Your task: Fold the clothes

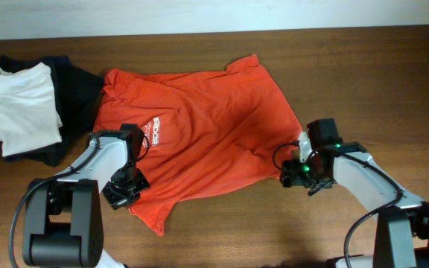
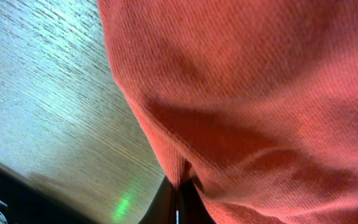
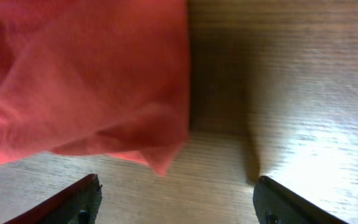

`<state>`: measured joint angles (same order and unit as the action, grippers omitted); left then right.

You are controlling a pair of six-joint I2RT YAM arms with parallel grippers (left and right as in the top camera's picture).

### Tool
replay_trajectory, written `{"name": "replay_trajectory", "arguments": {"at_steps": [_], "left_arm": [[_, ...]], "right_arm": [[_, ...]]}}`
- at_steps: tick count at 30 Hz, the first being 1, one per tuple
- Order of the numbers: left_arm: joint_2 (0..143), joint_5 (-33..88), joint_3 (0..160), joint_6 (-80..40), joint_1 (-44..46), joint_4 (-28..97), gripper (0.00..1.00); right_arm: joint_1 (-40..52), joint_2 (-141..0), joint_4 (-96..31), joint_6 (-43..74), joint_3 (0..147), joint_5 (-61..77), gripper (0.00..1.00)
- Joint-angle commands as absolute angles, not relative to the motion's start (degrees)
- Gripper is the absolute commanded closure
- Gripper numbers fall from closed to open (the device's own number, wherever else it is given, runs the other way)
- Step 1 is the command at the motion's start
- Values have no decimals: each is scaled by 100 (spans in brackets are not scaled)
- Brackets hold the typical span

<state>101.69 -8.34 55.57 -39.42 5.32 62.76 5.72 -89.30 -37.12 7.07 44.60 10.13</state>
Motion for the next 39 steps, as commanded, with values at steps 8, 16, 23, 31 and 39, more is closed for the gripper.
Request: {"name": "replay_trajectory", "arguments": {"at_steps": [8,16,23,31,39], "left_arm": [[10182,-792,5522,-3872,519,6217,100],[10182,-794,5522,-3870,519,6219,100],[10182,-794,5522,-3870,519,6222,100],[10182,-810,5522,-3719,519,6257,100],[10182,-838,5522,-3721,519,6154,100]], "right_arm": [[899,-9408,-3310,1332,4425,451,96],[582,-9019,-4746,1660,6097,-1951,96],[532,-8982,-6864,1708,7902,-2814,92],[523,-8984,-6805,2287,6495,-156,89],[2095,-9124,-5986,2126,6298,998,47]]}}
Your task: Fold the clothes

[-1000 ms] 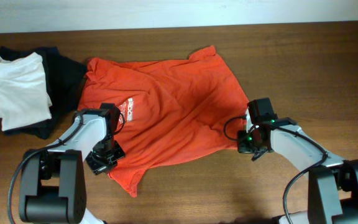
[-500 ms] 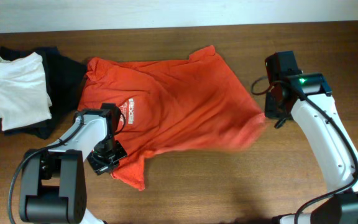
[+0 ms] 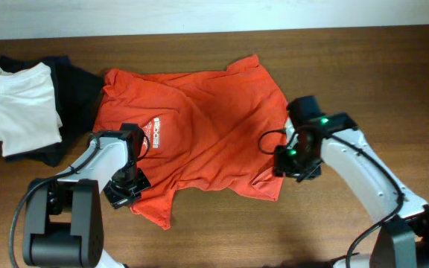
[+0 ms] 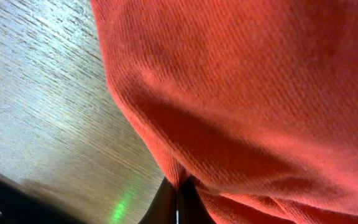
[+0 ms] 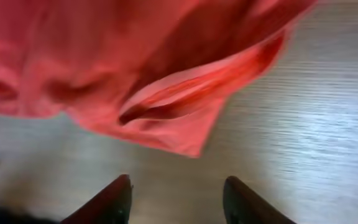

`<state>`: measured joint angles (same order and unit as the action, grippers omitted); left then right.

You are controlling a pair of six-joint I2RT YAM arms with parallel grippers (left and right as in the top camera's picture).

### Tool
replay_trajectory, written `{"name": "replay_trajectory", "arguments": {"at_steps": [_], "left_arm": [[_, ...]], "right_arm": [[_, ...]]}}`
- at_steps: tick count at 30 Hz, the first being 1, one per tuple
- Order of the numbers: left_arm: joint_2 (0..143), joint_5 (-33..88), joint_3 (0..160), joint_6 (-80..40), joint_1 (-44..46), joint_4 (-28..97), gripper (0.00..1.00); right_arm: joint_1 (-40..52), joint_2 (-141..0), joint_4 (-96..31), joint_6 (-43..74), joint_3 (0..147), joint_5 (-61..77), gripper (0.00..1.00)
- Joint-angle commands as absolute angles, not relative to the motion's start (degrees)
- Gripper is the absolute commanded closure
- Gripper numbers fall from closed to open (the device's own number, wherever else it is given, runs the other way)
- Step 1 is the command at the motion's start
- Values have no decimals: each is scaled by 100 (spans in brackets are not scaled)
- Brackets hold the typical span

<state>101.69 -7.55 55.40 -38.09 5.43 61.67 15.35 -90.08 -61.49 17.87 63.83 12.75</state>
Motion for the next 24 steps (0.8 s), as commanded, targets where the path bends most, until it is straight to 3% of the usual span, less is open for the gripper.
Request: {"name": "replay_trajectory", "arguments": {"at_steps": [1,9,23,24], "left_arm": [[10182,-838,5522,-3721,519,6152,100],[10182,-838,5522,-3719,519,6154,100],[10182,-838,5522,-3721,519,6134,99],[10182,-838,5522,-3721,519,6132,100]], "right_arm": [[2333,-9216,-5791,2158,6254,982,47],[3223,-10066,-5297,3660,6213,-69,50],[3229,-10278,-4751,3844,5828,-71,53],[3229,-10278,-4748,3844,5828,-71,58]]}}
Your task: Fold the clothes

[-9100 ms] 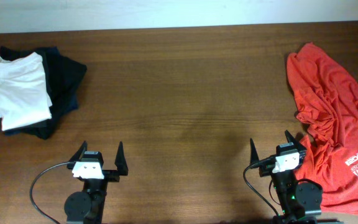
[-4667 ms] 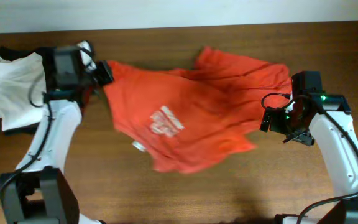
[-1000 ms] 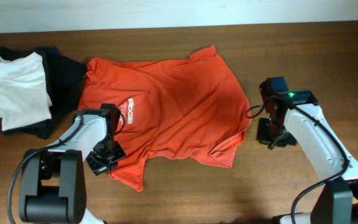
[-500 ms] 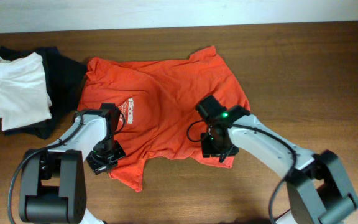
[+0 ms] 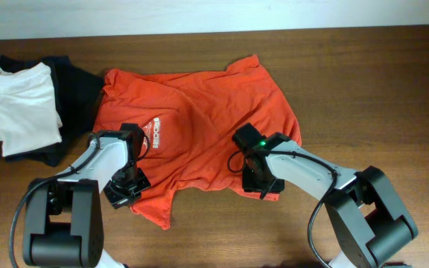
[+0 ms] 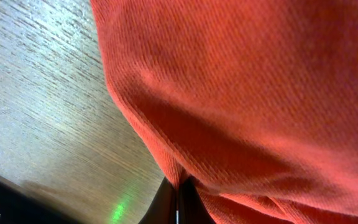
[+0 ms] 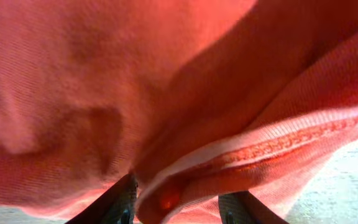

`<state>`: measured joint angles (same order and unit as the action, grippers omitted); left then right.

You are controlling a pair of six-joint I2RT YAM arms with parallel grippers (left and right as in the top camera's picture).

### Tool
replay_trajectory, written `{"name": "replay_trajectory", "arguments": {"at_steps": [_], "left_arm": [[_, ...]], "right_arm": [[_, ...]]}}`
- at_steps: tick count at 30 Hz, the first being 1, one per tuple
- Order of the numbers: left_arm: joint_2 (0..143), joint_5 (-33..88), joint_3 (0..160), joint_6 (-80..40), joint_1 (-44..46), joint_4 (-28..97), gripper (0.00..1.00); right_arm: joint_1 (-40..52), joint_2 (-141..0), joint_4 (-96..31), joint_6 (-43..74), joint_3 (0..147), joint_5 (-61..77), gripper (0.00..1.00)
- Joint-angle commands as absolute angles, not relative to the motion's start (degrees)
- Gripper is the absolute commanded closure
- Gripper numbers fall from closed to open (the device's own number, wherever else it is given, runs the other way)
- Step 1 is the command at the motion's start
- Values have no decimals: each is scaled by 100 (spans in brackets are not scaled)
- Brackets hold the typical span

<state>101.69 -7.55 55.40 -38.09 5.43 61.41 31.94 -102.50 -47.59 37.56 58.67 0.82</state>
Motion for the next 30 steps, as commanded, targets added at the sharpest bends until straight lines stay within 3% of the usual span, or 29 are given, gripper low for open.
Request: {"name": "replay_trajectory", "arguments": {"at_steps": [1,11,19,23,30], "left_arm": [[10182,-838,5522,-3721,519,6134,100],[10182,-838,5522,-3721,519,6130,100],[10167,-416,5802,-2770,519,6066,100],[9607,-58,6869,-1732,519,6471,100],[8396,-56,8436,-1500,357,7137,100]], "right_arm": [[3229,-10278,-4748,3844,5828,-73,62],[2517,-10254,-5157,3664,5986,-121,96],[1643,-9756,-6302,3170,6947,-370,96],[1022,-9255,-6954,2832,7435,-395,96],[-148,-8123,-7940,1656,8936,-370,96]]}}
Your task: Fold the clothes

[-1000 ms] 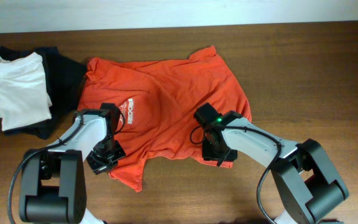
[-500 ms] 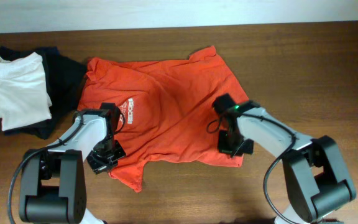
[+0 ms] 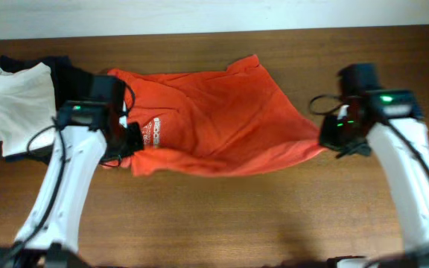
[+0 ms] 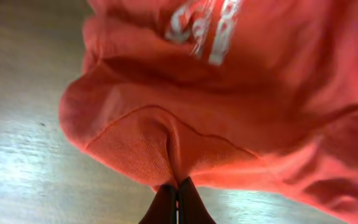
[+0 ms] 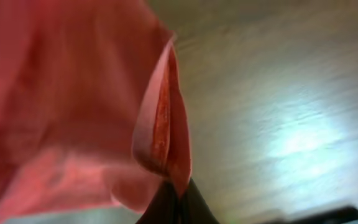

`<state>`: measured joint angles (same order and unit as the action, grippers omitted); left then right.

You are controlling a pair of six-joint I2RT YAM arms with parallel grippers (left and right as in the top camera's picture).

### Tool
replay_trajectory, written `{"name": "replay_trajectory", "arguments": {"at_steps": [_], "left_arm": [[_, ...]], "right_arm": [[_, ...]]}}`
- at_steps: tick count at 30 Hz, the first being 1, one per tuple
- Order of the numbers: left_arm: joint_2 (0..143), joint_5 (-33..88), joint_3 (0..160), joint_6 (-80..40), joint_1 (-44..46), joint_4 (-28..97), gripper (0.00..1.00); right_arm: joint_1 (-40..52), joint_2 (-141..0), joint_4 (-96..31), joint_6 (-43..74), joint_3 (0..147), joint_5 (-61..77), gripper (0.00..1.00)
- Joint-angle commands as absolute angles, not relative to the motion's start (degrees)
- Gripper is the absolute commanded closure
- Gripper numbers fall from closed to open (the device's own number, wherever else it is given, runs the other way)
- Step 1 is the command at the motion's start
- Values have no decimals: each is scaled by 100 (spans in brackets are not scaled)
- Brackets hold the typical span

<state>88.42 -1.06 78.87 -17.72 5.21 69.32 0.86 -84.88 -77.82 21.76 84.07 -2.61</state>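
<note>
An orange T-shirt [image 3: 214,119] with white chest print is stretched across the wooden table [image 3: 222,216], its near edge raised between both arms. My left gripper [image 3: 131,141] is shut on the shirt's left hem corner; in the left wrist view the cloth [image 4: 185,112] bunches into the closed tips [image 4: 178,198]. At the right, my right gripper [image 3: 332,141] is shut on the other hem corner, a fold of orange fabric [image 5: 160,124] pinched in its tips [image 5: 178,198].
A folded white garment [image 3: 22,104] lies on dark clothing [image 3: 73,74] at the table's far left, close to the left arm. Bare wood lies in front of the shirt and to the right of the right arm.
My right gripper, then open against the hem at the shirt's lower middle, is now shut on it far to the right. My left gripper has risen and moved back, so the near edge is stretched.
My left gripper stayed shut on the lower left hem throughout. My right gripper was open beside the shirt's right edge, then over the right hem, then at the lower middle hem. Now both hold hem corners and the near edge is pulled taut between them.
</note>
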Motion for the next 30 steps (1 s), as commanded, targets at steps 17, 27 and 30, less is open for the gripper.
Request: {"name": "replay_trajectory", "arguments": {"at_steps": [17,27,30], "left_arm": [[7889,1100,11909,-1313,-972,7581,100],[10525,1398,11911,-1282,-491,3063,100],[10510,1398,12713,-1579,-539,2071,100]], "right_arm": [[-1024,-8267,-9264,923,13218,-456,96],[-1055,-10506,-6080,928,13299,-325,96],[-1339,-10451,-5581,987,14147,-331,96]]}}
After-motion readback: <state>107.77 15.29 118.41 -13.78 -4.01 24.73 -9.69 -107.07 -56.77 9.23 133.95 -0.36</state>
